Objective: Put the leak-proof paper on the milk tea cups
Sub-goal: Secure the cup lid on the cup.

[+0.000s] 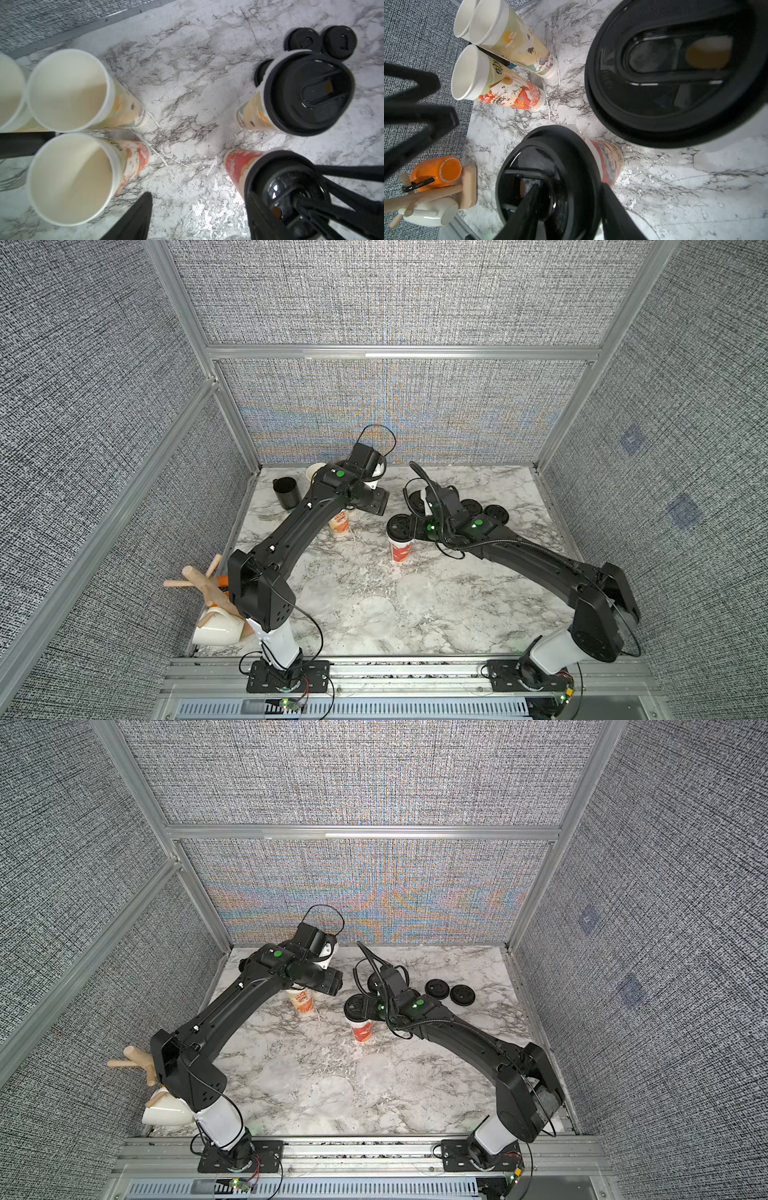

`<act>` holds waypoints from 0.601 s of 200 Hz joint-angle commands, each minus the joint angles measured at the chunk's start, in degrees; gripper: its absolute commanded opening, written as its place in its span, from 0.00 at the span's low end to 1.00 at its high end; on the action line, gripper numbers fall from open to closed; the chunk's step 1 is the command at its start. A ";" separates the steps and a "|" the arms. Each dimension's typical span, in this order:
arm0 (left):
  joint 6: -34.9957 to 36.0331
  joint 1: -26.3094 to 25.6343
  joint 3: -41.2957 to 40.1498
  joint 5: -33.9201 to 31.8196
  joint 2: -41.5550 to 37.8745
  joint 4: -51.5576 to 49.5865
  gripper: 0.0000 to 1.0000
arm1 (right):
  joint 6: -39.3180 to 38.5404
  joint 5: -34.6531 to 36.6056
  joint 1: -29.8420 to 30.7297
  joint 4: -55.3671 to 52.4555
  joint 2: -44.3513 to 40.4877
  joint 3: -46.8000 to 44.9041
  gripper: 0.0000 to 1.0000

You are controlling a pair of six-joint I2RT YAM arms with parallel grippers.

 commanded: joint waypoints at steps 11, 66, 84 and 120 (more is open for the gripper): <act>1.56 -1.12 -5.65 10.28 -2.89 4.45 0.73 | 0.90 0.12 -0.11 -10.41 0.83 -0.54 0.47; -2.46 -1.90 -13.91 11.87 -8.98 7.73 0.73 | 3.11 -0.42 -0.12 -8.72 0.94 -0.59 0.47; -3.43 -1.94 -16.36 12.06 -11.74 8.16 0.72 | 3.15 -0.33 -0.18 -8.85 1.28 -0.28 0.47; -7.15 -2.14 -21.20 13.60 -14.09 11.00 0.70 | 3.24 -0.09 -0.36 -8.72 0.92 -0.80 0.47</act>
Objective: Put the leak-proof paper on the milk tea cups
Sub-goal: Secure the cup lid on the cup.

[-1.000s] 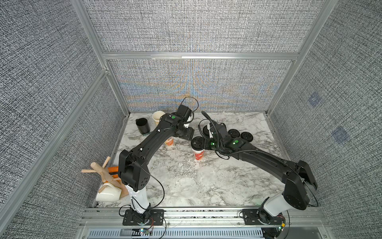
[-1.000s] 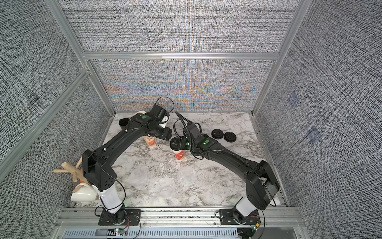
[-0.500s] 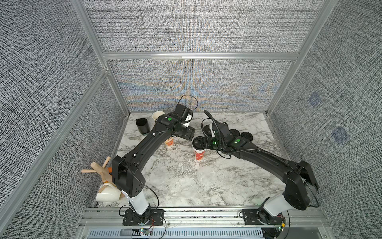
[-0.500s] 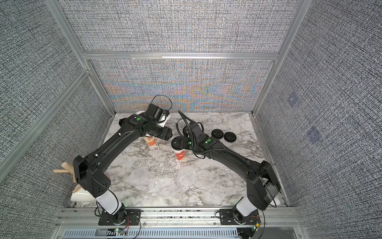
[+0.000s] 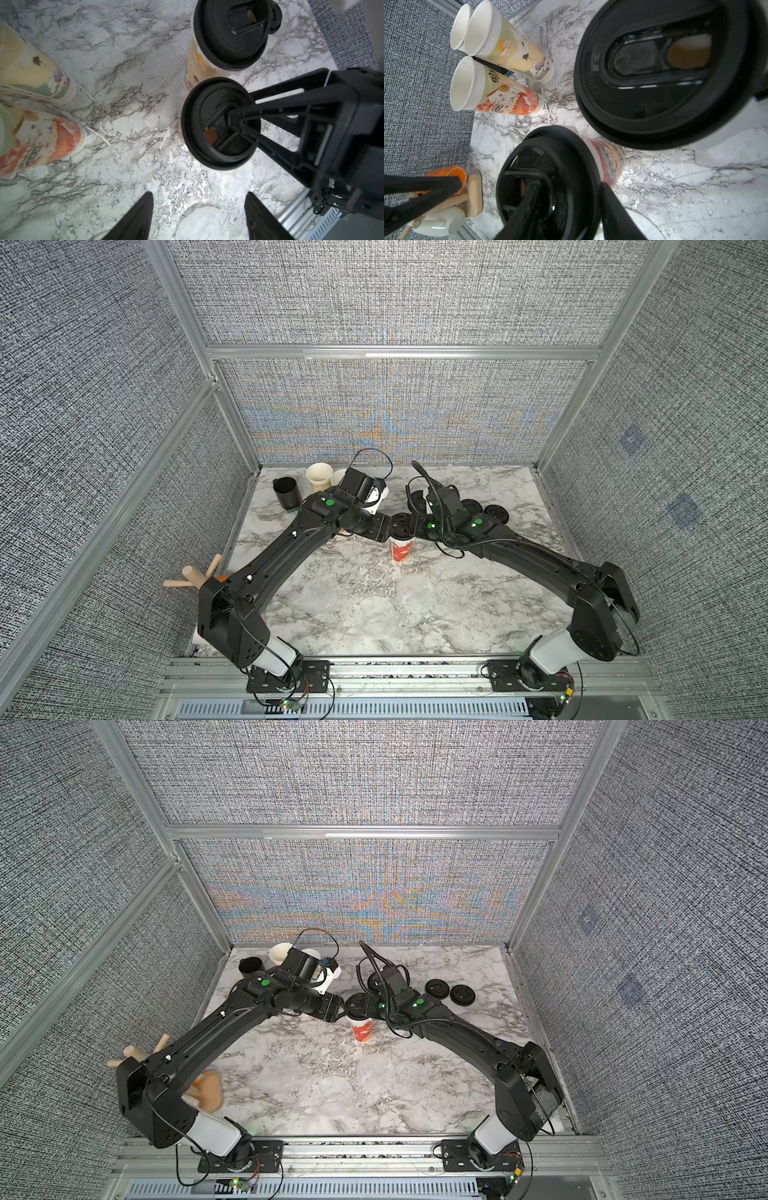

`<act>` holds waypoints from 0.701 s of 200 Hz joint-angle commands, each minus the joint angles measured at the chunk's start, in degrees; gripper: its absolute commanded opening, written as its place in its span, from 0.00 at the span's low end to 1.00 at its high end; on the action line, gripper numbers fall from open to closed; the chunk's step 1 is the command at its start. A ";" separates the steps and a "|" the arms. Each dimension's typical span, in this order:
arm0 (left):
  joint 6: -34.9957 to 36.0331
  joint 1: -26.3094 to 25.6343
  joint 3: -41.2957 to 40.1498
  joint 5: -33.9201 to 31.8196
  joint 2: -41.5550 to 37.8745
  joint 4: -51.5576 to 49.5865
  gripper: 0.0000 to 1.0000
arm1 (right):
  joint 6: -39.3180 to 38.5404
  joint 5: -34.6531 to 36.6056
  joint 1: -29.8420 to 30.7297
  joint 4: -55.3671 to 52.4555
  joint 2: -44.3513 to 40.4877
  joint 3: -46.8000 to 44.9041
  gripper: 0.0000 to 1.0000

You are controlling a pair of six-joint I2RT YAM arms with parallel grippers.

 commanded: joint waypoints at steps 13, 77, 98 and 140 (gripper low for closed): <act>-5.92 -0.19 -3.56 1.77 -0.85 5.80 0.69 | 0.08 0.00 -0.06 -8.95 0.54 -1.09 0.47; -16.60 -2.26 -7.21 -1.10 -1.69 13.04 0.62 | -0.36 -0.26 -0.05 -8.48 1.04 -1.47 0.47; -17.84 -2.48 -7.08 -3.33 -1.36 11.13 0.60 | -0.62 -0.39 0.00 -8.43 1.11 -1.36 0.47; -18.59 -2.95 -7.25 -4.74 -0.78 9.92 0.58 | -0.94 -0.57 0.01 -8.24 1.23 -1.44 0.47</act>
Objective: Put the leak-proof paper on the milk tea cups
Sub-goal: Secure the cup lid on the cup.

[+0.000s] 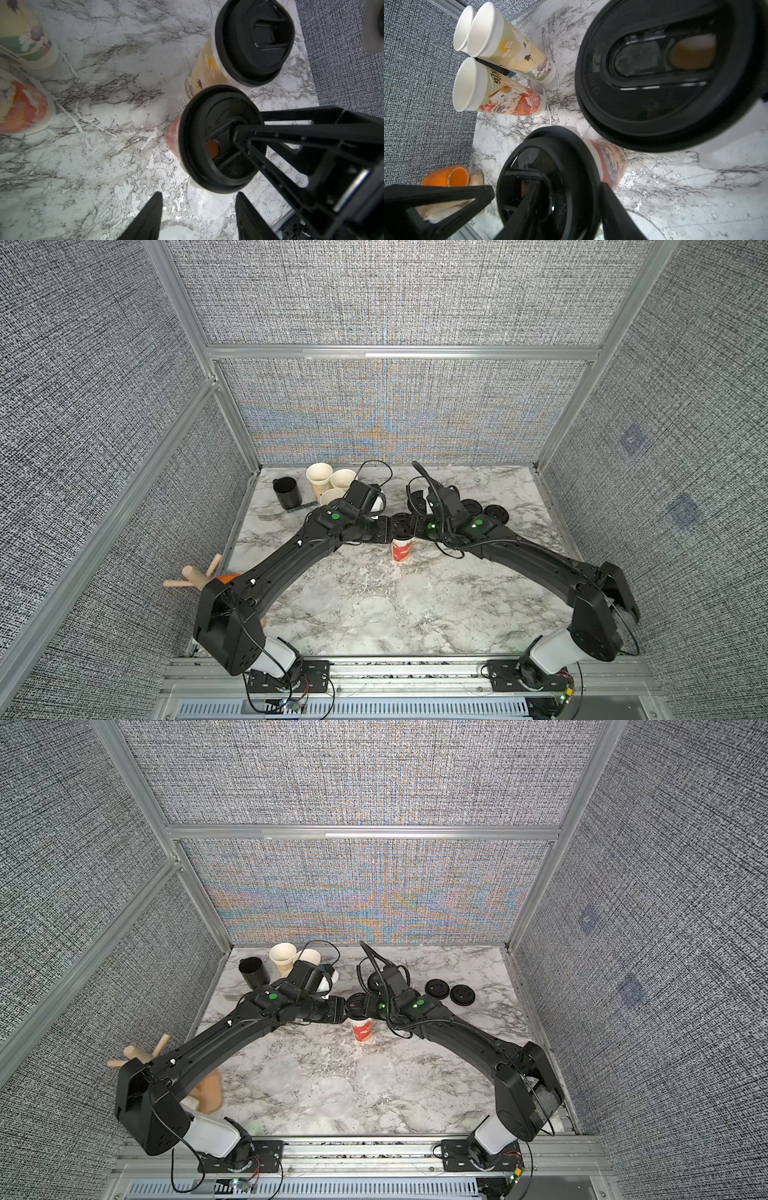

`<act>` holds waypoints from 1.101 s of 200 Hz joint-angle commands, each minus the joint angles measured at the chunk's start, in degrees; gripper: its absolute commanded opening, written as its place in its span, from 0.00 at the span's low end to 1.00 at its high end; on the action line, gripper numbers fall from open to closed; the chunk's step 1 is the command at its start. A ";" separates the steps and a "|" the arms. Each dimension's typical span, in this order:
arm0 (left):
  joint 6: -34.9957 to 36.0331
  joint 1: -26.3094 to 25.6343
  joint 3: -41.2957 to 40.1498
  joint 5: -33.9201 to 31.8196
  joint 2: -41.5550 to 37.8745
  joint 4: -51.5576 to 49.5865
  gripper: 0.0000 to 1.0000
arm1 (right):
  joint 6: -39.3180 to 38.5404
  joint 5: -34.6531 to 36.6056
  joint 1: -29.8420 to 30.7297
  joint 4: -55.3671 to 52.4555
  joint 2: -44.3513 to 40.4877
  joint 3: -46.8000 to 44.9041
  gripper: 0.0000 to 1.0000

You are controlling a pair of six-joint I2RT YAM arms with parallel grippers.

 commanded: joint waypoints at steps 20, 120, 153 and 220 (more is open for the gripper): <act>-1.41 -0.67 -0.02 -1.34 0.85 -0.46 0.57 | -1.16 -0.31 0.13 -9.64 1.25 -0.83 0.47; -2.64 -1.76 -0.60 -3.58 2.71 0.84 0.57 | -1.42 -0.44 0.07 -9.39 0.95 -1.75 0.47; -2.70 -1.77 -0.87 -4.96 2.88 0.62 0.56 | -1.59 -0.42 0.06 -9.46 0.82 -2.30 0.47; -3.16 -1.77 -2.50 -6.89 4.88 -1.31 0.54 | -1.87 -0.34 0.14 -9.64 0.67 -3.11 0.47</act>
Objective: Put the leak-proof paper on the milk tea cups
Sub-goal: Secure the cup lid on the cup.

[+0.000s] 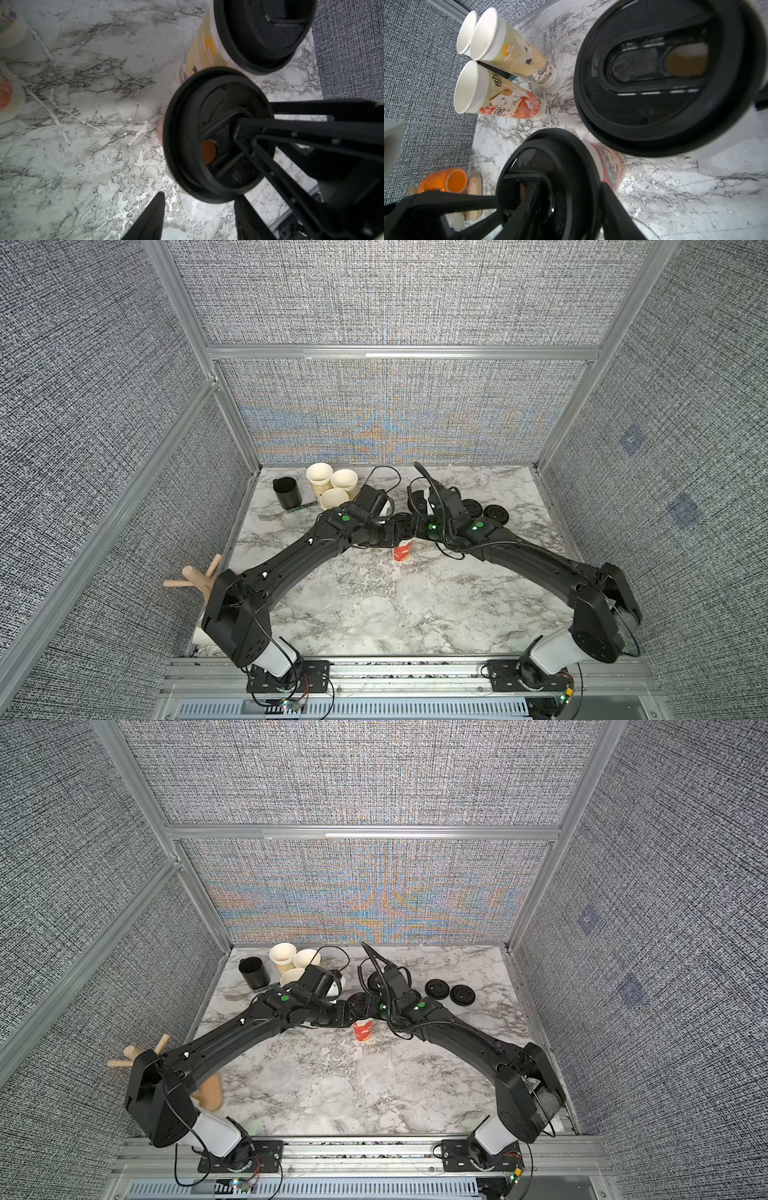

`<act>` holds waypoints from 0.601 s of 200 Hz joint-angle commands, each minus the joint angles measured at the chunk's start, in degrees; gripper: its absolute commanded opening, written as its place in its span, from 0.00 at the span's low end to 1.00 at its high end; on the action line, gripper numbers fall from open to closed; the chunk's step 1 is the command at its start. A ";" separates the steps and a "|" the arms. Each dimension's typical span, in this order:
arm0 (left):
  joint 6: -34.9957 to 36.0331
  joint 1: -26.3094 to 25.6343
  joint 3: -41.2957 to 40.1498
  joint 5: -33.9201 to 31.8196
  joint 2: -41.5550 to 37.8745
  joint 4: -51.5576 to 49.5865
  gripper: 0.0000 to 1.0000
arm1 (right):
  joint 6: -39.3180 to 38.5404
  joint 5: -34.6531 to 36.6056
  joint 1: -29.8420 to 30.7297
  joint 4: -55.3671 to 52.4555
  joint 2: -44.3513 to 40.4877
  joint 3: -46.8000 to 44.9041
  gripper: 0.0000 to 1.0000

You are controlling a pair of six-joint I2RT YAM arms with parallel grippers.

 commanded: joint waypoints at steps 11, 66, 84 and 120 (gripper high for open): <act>-0.79 0.15 -2.45 -7.21 1.03 -3.24 0.54 | -1.16 -0.73 0.26 -12.35 1.00 -1.21 0.47; -1.41 0.11 -7.28 -9.35 -0.19 -4.43 0.54 | -1.28 -0.61 0.22 -12.27 0.73 -1.48 0.47; -1.33 0.18 -8.21 -9.86 -0.32 -4.88 0.54 | -1.39 -0.63 0.22 -12.26 0.65 -1.57 0.47; 0.14 0.17 -5.70 -11.51 -0.33 -7.49 0.54 | -1.29 -0.54 -0.02 -12.21 0.29 -1.83 0.47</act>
